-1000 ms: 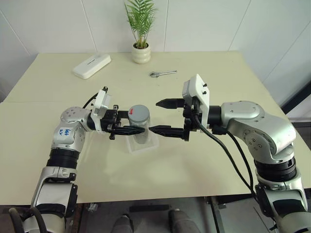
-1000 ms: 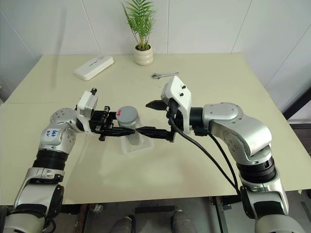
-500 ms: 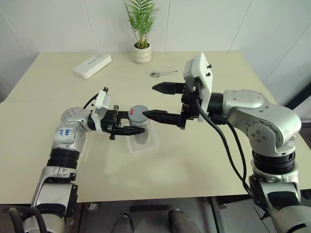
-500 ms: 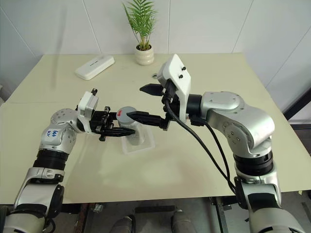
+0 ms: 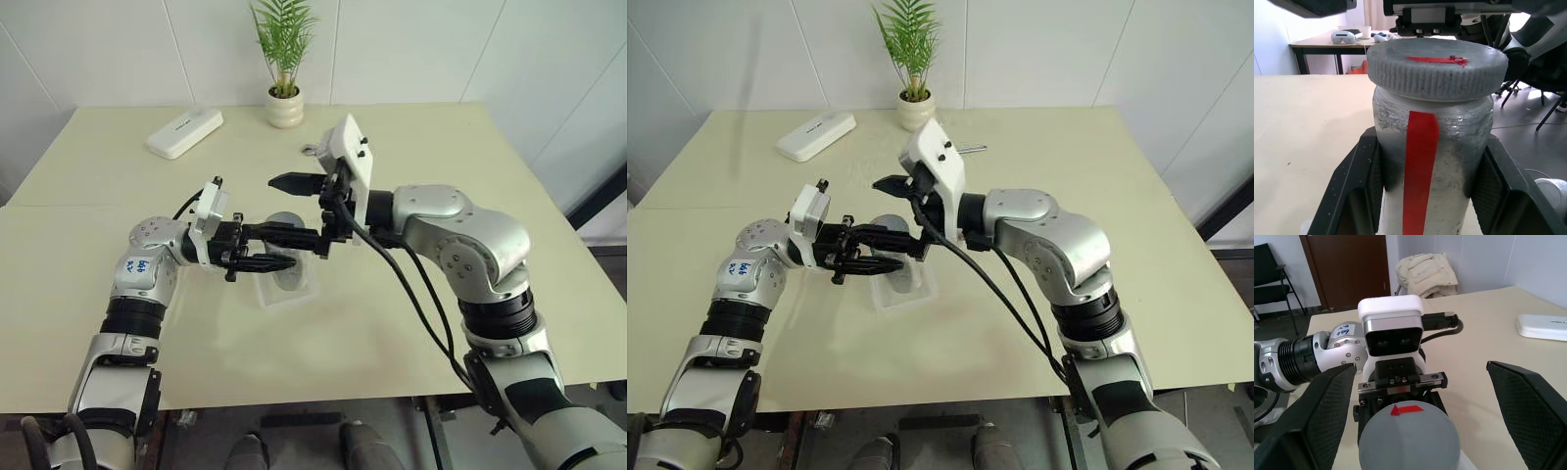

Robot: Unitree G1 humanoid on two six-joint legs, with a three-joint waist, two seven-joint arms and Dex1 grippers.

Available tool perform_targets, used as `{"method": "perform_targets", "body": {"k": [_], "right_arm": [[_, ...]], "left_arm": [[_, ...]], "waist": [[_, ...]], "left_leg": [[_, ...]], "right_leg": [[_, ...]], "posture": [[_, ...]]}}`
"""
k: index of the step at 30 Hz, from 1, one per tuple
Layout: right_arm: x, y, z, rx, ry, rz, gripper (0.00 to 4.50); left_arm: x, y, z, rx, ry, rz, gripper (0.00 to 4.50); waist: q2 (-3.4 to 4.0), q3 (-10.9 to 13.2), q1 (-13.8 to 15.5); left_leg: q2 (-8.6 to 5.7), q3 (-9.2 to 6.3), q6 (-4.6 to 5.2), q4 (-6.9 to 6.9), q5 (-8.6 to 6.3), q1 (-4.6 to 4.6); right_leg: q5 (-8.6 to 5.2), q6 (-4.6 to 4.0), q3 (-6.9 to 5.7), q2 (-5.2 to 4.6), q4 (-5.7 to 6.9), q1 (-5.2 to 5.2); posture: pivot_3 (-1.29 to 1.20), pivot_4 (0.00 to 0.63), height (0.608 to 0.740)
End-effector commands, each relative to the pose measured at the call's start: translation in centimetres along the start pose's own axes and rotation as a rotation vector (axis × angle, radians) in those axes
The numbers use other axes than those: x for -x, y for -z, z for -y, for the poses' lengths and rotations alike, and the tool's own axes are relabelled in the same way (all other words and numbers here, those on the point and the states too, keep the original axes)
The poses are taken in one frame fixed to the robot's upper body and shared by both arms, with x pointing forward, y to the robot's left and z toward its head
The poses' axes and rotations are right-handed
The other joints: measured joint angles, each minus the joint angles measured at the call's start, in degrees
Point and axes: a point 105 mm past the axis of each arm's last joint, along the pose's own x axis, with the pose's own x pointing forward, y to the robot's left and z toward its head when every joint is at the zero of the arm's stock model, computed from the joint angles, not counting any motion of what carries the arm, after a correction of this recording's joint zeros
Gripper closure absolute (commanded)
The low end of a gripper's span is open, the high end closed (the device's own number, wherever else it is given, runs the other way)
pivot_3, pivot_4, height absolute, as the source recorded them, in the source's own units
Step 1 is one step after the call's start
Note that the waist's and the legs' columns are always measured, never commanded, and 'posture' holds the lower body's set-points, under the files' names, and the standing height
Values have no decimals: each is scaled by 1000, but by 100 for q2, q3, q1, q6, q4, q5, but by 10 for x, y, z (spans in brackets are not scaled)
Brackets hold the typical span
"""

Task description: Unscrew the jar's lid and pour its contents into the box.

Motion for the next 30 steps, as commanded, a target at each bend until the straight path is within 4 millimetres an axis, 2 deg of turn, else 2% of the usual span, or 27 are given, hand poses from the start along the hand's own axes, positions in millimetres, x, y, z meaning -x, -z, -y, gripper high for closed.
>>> {"method": "perform_targets", "body": {"k": [1,13,30], "right_arm": [[-3,-6,-5,46,-26,25,14],[-2,11,-1,51,-6,-28,14],[11,8,-5,75,-17,-38,14]], "left_arm": [[0,-13,4,-63,57,3,2542],[0,-11,5,-59,56,4,2542],[0,-11,5,-62,53,6,2542]], "waist": [[0,0,4],[0,0,1],[0,0,1]], "left_leg": [[0,0,0,0,0,0],[0,0,0,0,0,0],[0,0,0,1,0,0]], "right_leg": [[0,0,0,0,0,0],[0,0,0,0,0,0],[0,0,0,0,0,0]], "posture": [[0,150,740],[0,150,740],[0,150,740]]}}
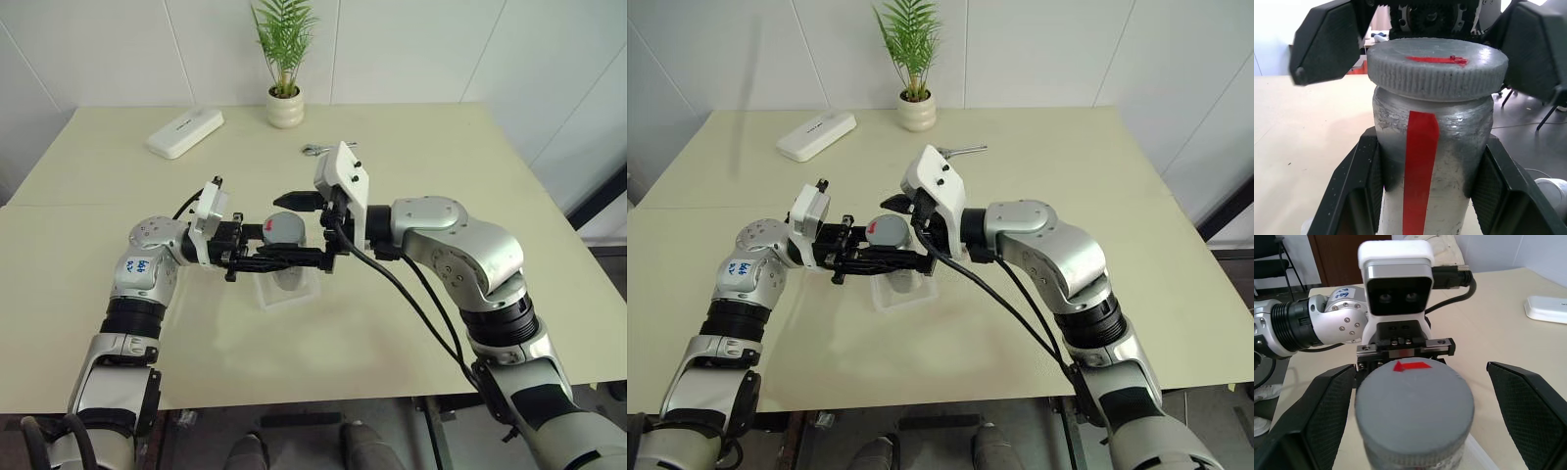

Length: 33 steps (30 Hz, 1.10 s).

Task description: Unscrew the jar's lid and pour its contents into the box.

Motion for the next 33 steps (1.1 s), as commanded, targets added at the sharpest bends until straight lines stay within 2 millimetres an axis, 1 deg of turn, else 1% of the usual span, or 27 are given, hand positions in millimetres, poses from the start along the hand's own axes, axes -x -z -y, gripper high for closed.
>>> {"method": "perform_targets", "body": {"k": [1,15,28,33], "right_arm": [[5,-12,-3,39,-2,36,14],[12,-12,-1,50,0,17,14],[23,-12,9,58,46,0,14],[26,-10,7,57,40,-12,14]], "left_arm": [[0,-11,5,-57,52,6,2542],[0,-10,6,-59,51,8,2542],[1,-10,7,-56,50,7,2542],[1,-10,6,-57,50,8,2542]], "waist": [[0,0,0],[0,0,3],[0,0,2],[0,0,1]], "left_leg": [[0,0,0,0,0,0],[0,0,0,0,0,0],[0,0,0,0,0,0],[0,0,0,0,0,0]], "right_leg": [[0,0,0,0,0,0],[0,0,0,0,0,0],[0,0,0,0,0,0],[0,0,0,0,-1,0]], "posture": [[0,150,740],[0,150,740],[0,150,740],[0,150,740]]}}
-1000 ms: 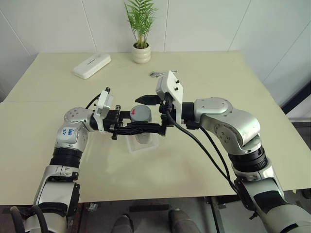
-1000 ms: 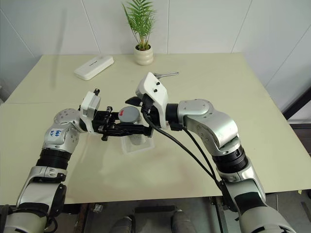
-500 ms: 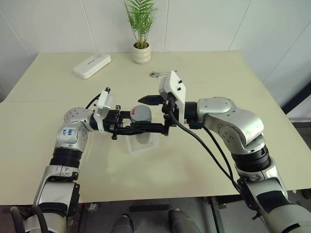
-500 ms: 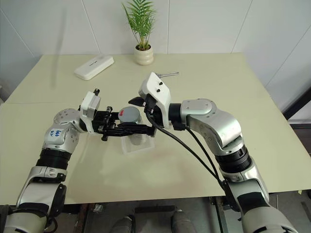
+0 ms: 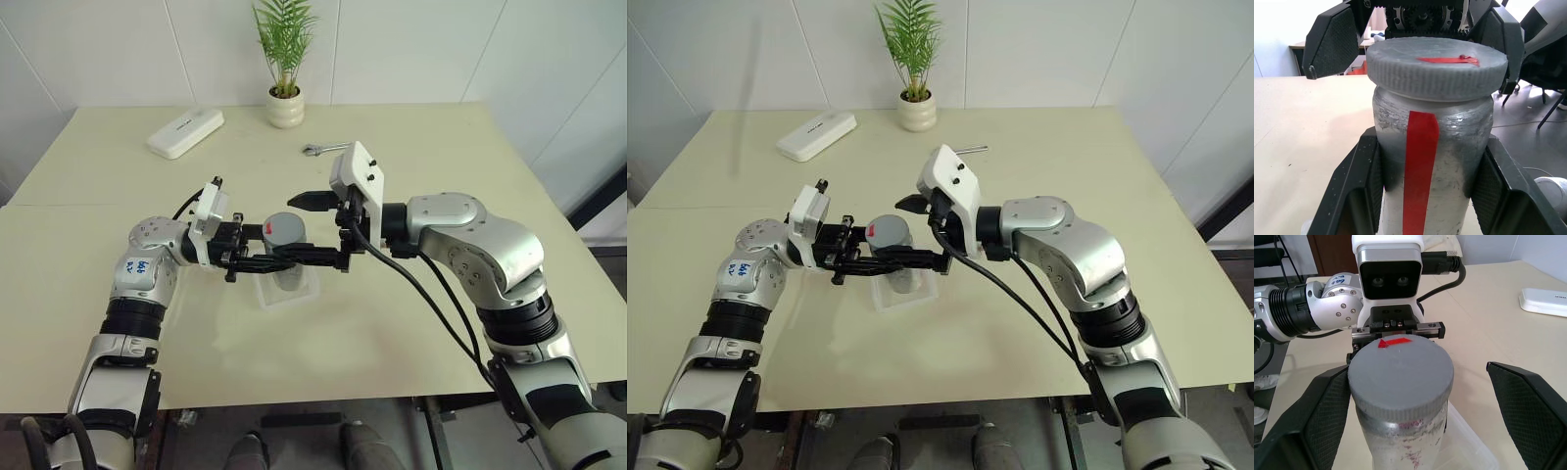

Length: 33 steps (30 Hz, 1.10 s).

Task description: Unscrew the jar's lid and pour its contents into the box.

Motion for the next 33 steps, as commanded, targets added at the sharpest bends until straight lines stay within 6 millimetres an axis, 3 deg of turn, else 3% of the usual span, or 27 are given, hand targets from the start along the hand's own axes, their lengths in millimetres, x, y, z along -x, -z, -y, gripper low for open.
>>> {"method": "perform_targets", "body": {"k": [1,11,33], "right_arm": [[9,-14,0,43,19,38,14],[9,-21,-12,41,-47,65,14],[-2,-22,-13,43,-71,67,14]], "left_arm": [[1,-10,5,-50,48,9,2542],[1,-10,5,-52,46,8,2542],[1,-10,5,-52,41,8,2542]], "waist": [[0,0,-2],[0,0,-2],[0,0,0]], "left_leg": [[0,0,0,0,0,0],[0,0,0,0,0,0],[0,0,0,0,0,0]], "right_leg": [[0,0,0,0,0,0],[0,0,0,0,0,0],[0,0,0,0,0,0]], "posture": [[0,150,740],[0,150,740],[0,150,740]]}}
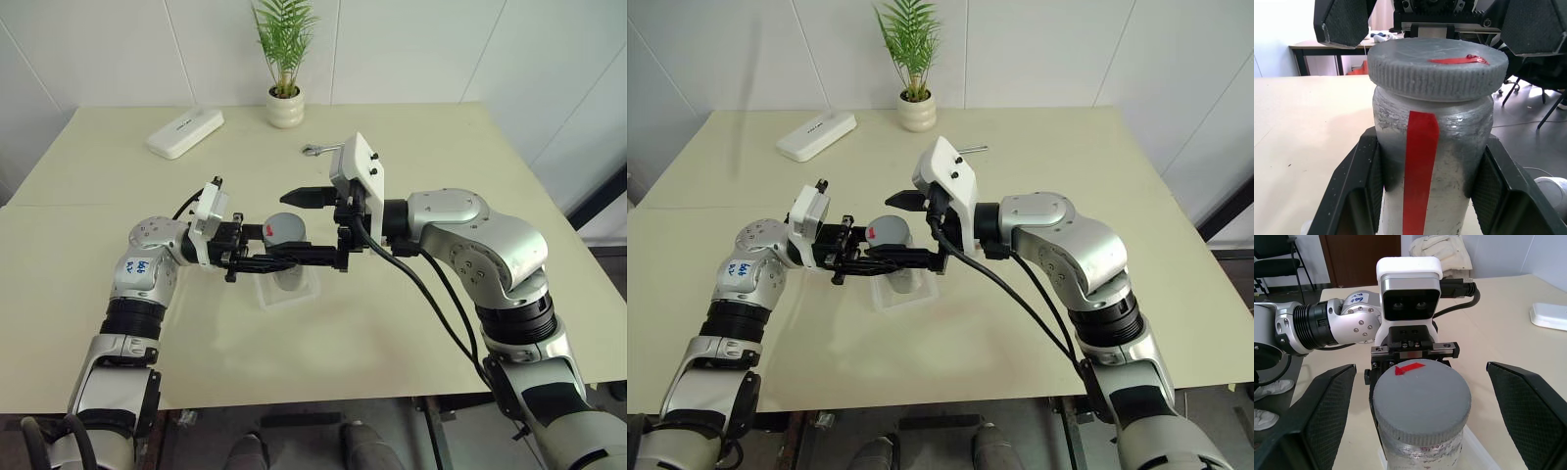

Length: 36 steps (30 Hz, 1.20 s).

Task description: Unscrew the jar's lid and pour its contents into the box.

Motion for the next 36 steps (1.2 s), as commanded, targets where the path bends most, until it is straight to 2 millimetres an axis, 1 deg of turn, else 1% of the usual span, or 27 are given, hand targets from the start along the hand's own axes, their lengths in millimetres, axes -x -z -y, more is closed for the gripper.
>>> {"method": "perform_targets", "body": {"k": [1,6,9,12,21,25,28,36], "right_arm": [[0,-9,-5,43,-20,14,14],[-1,-5,-6,42,-24,-1,14],[-2,-4,-6,41,-24,-3,534],[-2,-5,-6,42,-26,0,1479],[-1,-3,-6,43,-26,-14,1479],[1,-8,-4,50,-20,-3,1479],[3,-15,-2,58,-14,17,1479],[7,-25,3,88,4,29,1479]], "left_arm": [[1,-10,5,-52,42,8,2542],[1,-10,6,-51,44,10,2542],[1,-10,5,-50,43,9,2542],[1,-10,5,-51,41,9,2542],[1,-10,5,-51,39,8,2542],[2,-10,5,-48,42,6,2542],[2,-9,5,-43,43,4,2542],[4,-6,6,-27,45,-8,2542]], "waist": [[0,0,1],[0,0,0],[0,0,0],[0,0,2],[0,0,1],[0,0,0],[0,0,0],[0,0,-2]], "left_leg": [[0,0,0,0,0,0],[0,0,0,0,0,0],[0,0,0,0,0,0],[0,0,0,0,0,0],[0,0,0,0,0,0],[0,0,0,0,0,0],[0,0,0,0,0,0],[0,0,0,0,0,0]], "right_leg": [[0,0,0,0,0,0],[0,0,0,0,0,0],[0,0,0,0,0,0],[0,0,0,0,0,0],[0,0,0,0,0,0],[0,0,0,0,0,0],[0,0,0,0,0,0],[0,0,0,0,0,0]], "posture": [[0,150,740],[0,150,740],[0,150,740],[0,150,740],[0,150,740],[0,150,740],[0,150,740],[0,150,740]]}}
